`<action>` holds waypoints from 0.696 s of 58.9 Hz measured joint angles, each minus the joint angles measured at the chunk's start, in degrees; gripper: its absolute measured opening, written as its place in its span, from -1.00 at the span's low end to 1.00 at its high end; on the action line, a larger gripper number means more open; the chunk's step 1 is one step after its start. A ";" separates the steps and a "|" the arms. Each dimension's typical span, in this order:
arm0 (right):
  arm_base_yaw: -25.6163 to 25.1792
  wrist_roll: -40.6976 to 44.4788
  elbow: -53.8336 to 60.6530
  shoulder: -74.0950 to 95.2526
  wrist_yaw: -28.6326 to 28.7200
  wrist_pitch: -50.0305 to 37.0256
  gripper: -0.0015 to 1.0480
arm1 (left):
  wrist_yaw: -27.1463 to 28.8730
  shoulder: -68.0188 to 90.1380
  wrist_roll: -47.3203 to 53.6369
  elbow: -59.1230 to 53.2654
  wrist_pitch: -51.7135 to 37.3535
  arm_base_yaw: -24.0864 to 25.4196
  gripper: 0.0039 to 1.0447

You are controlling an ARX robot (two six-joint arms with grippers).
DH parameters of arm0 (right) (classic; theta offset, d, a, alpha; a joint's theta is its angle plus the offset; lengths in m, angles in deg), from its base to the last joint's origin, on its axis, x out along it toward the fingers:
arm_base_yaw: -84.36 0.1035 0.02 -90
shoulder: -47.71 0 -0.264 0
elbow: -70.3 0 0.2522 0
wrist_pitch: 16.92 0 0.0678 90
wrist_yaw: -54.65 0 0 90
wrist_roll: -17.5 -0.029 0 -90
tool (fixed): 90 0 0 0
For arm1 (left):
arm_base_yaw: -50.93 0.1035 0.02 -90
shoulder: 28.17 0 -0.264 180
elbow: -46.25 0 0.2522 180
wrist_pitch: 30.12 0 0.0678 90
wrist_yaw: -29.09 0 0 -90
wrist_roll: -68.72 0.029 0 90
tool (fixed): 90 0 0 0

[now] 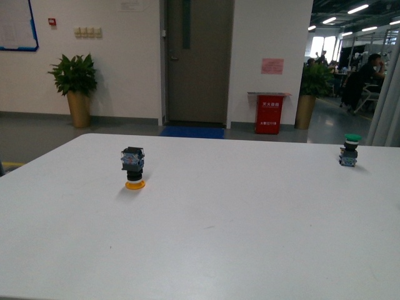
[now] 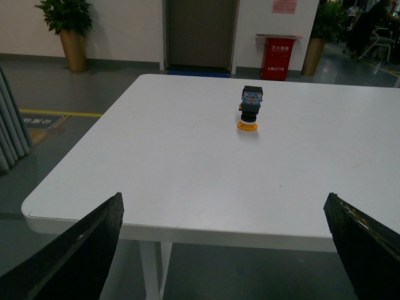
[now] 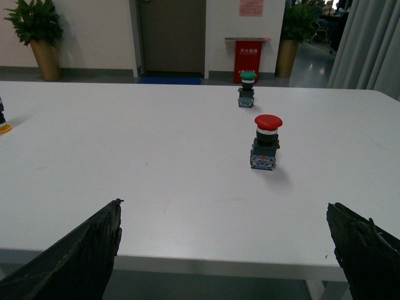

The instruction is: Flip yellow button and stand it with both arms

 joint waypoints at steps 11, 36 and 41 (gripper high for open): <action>0.00 0.00 0.00 0.00 0.00 0.00 0.87 | 0.00 0.00 0.00 0.00 0.00 0.00 0.89; 0.00 0.00 0.00 0.00 0.00 0.00 0.87 | 0.00 0.00 0.00 0.00 0.00 0.00 0.89; 0.00 0.00 0.00 0.00 0.00 0.00 0.87 | 0.00 0.00 0.00 0.00 0.00 0.00 0.89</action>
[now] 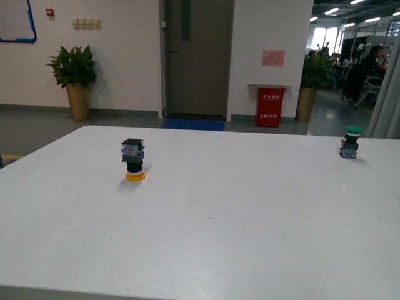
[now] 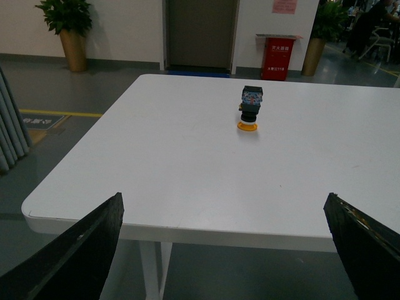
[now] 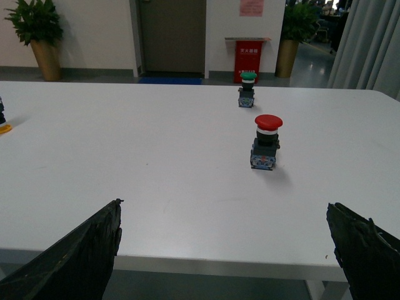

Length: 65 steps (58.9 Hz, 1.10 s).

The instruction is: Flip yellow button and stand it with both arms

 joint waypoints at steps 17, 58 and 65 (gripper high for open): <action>0.00 -0.02 0.00 0.00 0.00 0.00 0.87 | 14.51 15.89 -1.09 11.61 22.62 -4.98 0.89; 0.02 0.00 0.00 0.00 0.02 0.00 0.87 | 5.90 104.91 3.65 70.66 -5.07 -6.45 0.89; 0.00 0.00 0.00 0.00 0.00 0.00 0.87 | 4.02 110.42 1.88 79.01 -1.53 -7.34 0.89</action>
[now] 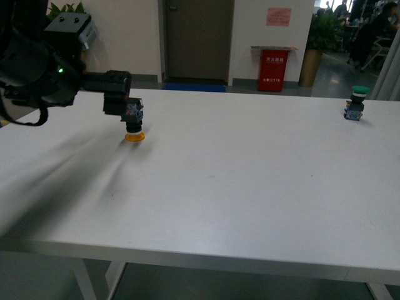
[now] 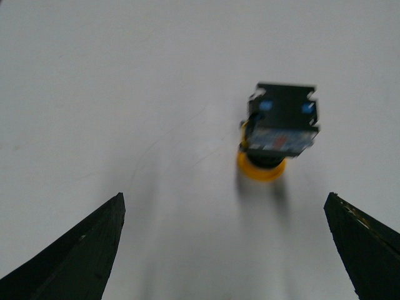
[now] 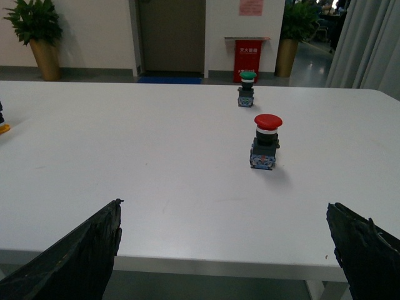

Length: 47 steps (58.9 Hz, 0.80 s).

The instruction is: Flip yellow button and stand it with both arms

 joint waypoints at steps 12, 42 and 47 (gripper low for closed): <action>0.02 -0.02 0.00 0.00 0.00 0.00 0.87 | -1.49 3.28 -1.36 7.45 3.21 -1.01 0.89; 0.00 0.00 0.00 0.00 0.00 0.00 0.87 | -2.56 11.96 -2.25 17.11 7.19 -1.81 0.89; 0.00 -0.02 0.00 0.00 0.00 0.00 0.87 | -2.49 12.48 -2.19 17.77 7.28 -2.03 0.89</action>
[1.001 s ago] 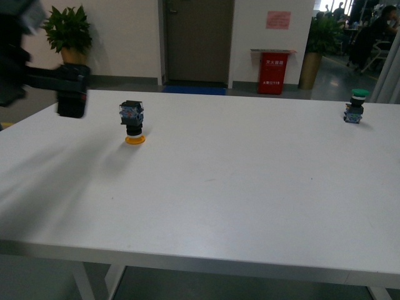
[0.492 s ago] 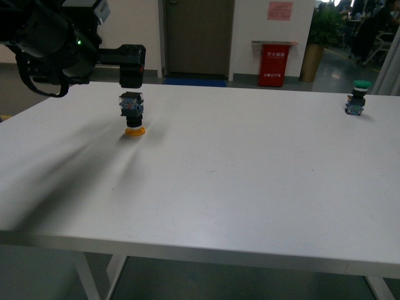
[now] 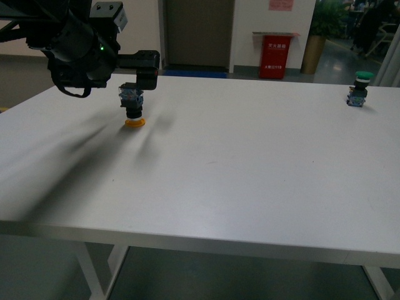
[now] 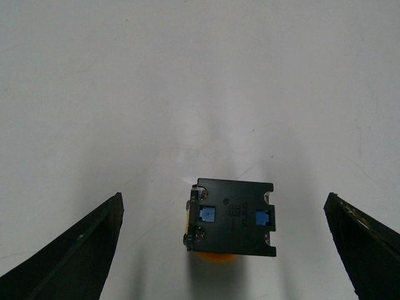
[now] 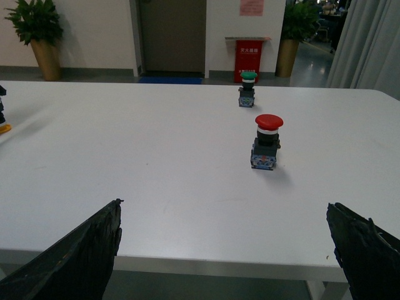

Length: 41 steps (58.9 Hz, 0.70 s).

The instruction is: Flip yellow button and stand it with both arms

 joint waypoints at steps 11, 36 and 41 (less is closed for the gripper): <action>0.02 0.02 0.00 0.00 0.00 0.00 0.87 | 0.00 0.96 0.35 0.61 0.46 -0.31 0.82; 0.00 0.02 0.00 0.00 0.00 0.00 0.87 | 0.39 1.60 0.22 0.87 0.28 -0.39 -0.31; 0.02 0.02 0.00 0.00 0.00 0.00 0.87 | 0.35 1.60 -0.55 0.85 -1.49 -0.39 -0.31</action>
